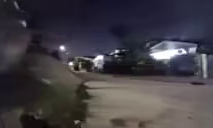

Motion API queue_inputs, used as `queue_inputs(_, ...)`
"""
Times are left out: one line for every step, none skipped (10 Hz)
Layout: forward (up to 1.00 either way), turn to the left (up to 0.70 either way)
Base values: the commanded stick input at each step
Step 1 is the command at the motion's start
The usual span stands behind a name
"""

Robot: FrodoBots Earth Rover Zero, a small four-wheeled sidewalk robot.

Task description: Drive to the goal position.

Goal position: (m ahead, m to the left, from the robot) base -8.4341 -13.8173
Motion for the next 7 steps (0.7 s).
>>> queue_inputs(0.00, -0.70)
queue_inputs(0.00, -0.70)
queue_inputs(0.00, -0.70)
queue_inputs(0.00, -0.70)
queue_inputs(0.00, -0.70)
queue_inputs(0.00, -0.70)
queue_inputs(0.00, -0.70)
